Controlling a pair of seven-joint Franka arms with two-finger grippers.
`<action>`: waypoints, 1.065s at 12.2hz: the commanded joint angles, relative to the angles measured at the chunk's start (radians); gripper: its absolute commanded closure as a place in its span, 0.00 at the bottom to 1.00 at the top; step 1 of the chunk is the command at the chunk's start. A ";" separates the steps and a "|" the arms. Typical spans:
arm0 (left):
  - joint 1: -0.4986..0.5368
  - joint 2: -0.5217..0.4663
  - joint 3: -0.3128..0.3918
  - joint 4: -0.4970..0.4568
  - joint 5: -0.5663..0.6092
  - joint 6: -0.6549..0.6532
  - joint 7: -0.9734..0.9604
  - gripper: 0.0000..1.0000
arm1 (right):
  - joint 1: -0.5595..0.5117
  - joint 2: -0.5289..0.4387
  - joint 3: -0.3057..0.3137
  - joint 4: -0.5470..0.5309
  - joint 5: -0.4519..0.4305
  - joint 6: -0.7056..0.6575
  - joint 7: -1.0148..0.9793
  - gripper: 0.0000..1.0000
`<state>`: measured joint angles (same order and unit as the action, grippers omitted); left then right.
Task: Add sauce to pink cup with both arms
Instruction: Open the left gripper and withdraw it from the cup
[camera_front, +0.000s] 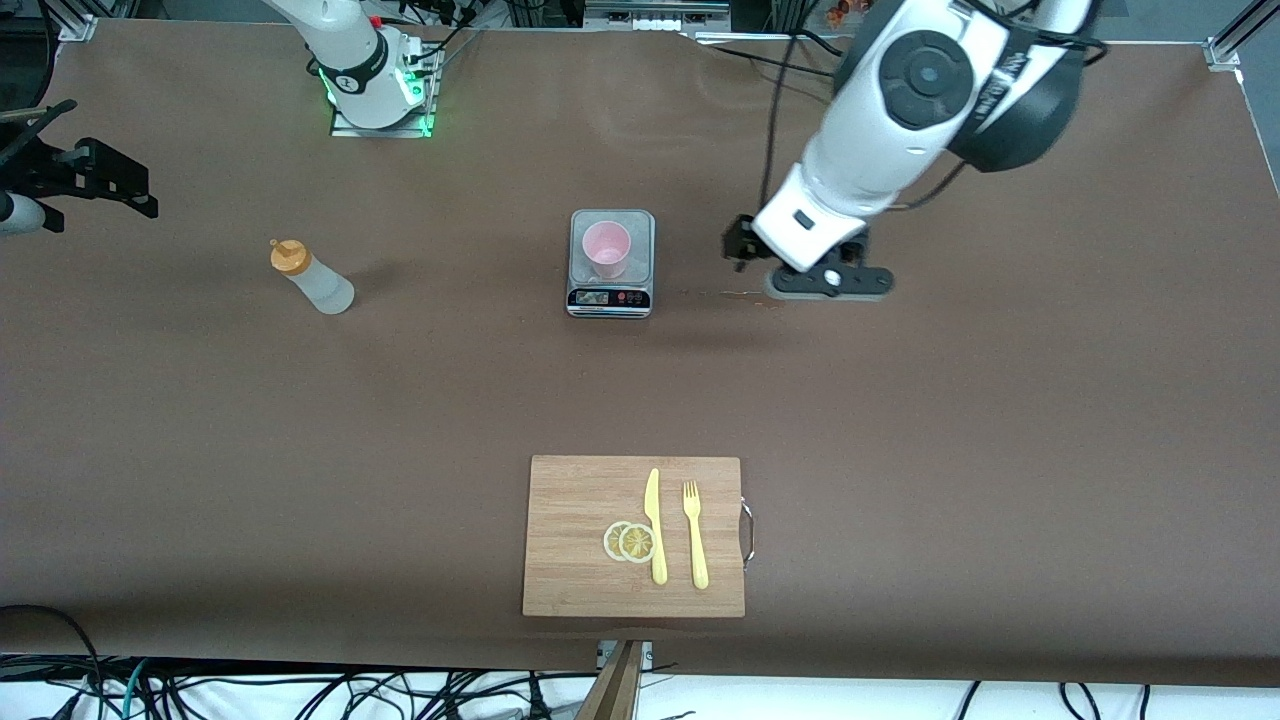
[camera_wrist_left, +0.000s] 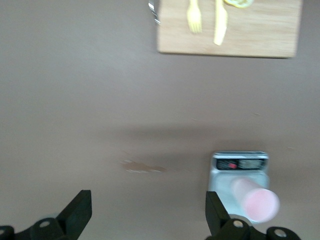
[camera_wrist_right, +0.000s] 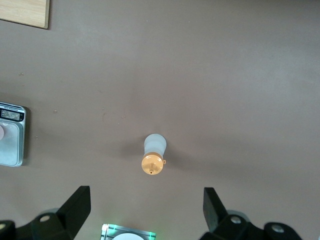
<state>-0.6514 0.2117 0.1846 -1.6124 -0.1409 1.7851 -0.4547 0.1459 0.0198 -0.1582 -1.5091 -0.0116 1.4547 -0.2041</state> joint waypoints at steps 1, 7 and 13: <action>0.105 -0.037 -0.008 -0.006 0.052 -0.067 0.126 0.00 | -0.003 -0.003 0.002 0.009 -0.001 -0.010 0.000 0.00; 0.393 -0.057 -0.011 0.064 0.069 -0.202 0.378 0.00 | -0.002 0.029 0.000 0.007 -0.011 -0.008 0.002 0.00; 0.524 -0.104 -0.014 0.078 0.070 -0.335 0.460 0.00 | 0.000 0.048 0.006 0.007 0.073 -0.145 -0.003 0.00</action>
<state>-0.1430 0.1158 0.1883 -1.5433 -0.0902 1.4838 -0.0542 0.1465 0.0749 -0.1573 -1.5137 0.0173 1.3599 -0.2042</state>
